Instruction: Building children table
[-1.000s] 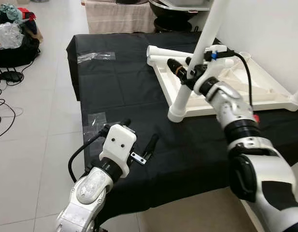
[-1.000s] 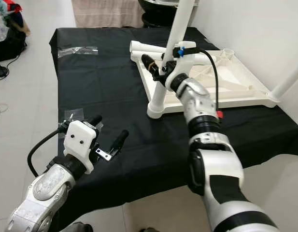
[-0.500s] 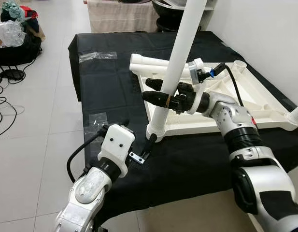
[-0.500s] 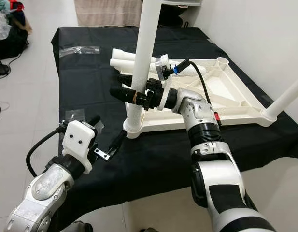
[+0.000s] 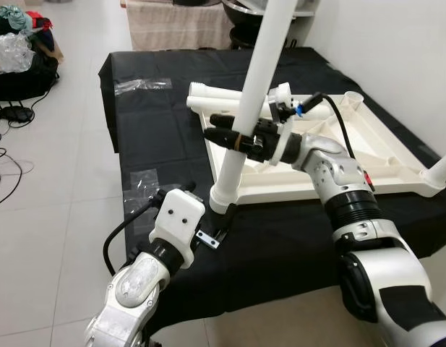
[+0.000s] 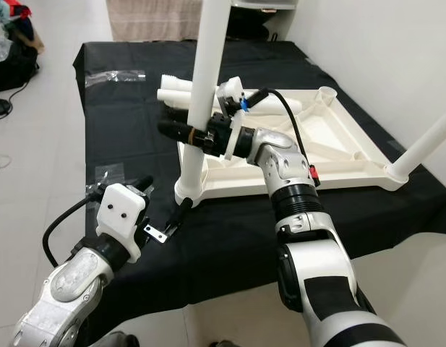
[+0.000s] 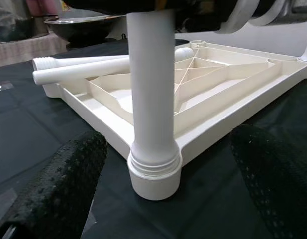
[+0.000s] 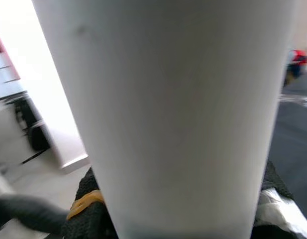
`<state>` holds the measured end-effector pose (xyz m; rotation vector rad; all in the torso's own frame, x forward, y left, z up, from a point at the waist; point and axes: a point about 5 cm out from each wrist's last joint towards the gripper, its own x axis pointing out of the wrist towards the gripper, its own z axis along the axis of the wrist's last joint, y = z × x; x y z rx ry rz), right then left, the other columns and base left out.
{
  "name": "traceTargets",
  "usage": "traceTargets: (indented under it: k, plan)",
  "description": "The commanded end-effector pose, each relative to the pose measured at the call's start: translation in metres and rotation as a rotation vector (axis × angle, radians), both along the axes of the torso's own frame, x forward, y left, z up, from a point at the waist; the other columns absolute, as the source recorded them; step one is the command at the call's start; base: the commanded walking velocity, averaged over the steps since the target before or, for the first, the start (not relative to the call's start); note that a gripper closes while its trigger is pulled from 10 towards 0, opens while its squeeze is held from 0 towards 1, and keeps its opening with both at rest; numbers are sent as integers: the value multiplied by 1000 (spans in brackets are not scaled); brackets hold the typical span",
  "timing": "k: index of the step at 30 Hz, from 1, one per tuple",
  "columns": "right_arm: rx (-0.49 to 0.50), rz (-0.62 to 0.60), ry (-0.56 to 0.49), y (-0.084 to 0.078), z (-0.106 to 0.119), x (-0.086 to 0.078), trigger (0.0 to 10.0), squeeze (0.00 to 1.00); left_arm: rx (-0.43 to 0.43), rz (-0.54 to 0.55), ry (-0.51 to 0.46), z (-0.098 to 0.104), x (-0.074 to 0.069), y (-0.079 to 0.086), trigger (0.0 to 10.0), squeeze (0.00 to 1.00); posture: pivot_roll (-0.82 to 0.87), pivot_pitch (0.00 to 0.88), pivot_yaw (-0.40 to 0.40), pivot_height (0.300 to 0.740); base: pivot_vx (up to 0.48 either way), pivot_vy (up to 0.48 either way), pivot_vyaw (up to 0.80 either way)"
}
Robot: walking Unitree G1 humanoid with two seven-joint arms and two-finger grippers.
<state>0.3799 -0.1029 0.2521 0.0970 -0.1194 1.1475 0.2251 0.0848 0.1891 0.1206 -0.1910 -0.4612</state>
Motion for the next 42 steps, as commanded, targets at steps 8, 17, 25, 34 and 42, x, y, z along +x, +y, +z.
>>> traceTargets:
  k: [8,17,25,34,42]
  plan:
    - [78,-1046,197,-58,-29,35,0,0,2,-19,7,-4,-1,-3,10000,0,83,96,-98,740,0,0,0]
    - [98,-1432,141,-72,-17,27,0,0,1,-23,8,-4,-1,-4,10000,0,80,105,-99,740,0,0,0]
    - [153,-1077,131,-16,-9,32,10000,0,1,-24,8,-4,-1,-4,10000,0,74,106,-99,740,0,0,0]
    - [138,-912,50,-26,0,36,10000,1000,-2,-22,5,-4,0,-5,10000,0,72,117,-102,740,0,0,0]
    - [91,-313,111,-16,-1,19,10000,0,-3,-22,3,-3,0,-5,10000,0,75,116,-107,740,0,0,0]
